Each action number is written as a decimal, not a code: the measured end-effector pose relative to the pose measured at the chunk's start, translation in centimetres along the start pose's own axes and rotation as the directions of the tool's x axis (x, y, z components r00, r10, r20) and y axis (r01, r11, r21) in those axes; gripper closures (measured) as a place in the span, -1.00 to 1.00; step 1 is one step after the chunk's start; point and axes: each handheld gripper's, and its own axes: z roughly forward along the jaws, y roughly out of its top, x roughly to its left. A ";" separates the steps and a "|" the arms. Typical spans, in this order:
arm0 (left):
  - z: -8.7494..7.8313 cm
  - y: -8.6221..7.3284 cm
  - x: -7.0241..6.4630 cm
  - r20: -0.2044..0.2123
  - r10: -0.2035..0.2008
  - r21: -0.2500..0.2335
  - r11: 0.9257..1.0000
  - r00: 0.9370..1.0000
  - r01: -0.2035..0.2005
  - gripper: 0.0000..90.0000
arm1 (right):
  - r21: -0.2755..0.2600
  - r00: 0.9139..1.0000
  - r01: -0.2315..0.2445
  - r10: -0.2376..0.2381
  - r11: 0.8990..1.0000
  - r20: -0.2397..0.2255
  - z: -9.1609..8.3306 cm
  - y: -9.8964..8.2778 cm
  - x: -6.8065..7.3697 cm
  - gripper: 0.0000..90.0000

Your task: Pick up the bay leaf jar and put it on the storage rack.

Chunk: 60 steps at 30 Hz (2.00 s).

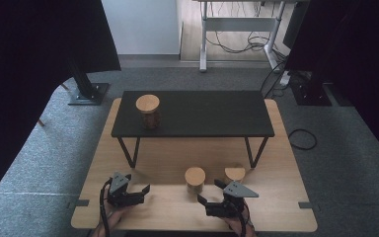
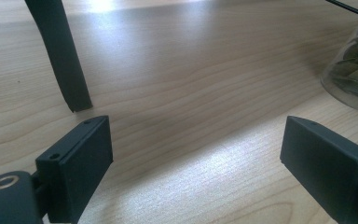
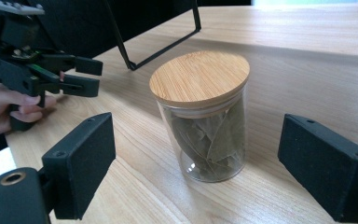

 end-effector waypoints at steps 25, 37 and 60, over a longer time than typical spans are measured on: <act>0.0 0.0 0.0 0.000 0.003 0.002 1.000 1.000 -0.003 -0.81 | 0.045 0.998 0.018 -0.021 0.999 0.062 3.3 0.7 0.6 -0.77; 0.0 0.0 0.0 0.003 0.002 0.003 1.000 1.000 -0.002 -0.81 | 0.068 0.996 0.032 -0.037 0.997 0.081 4.3 0.9 0.6 -0.75; 0.0 0.0 0.0 0.004 -0.003 0.003 1.000 1.000 0.003 -0.81 | 0.116 0.991 0.034 -0.049 0.993 0.127 6.6 1.4 0.7 -0.64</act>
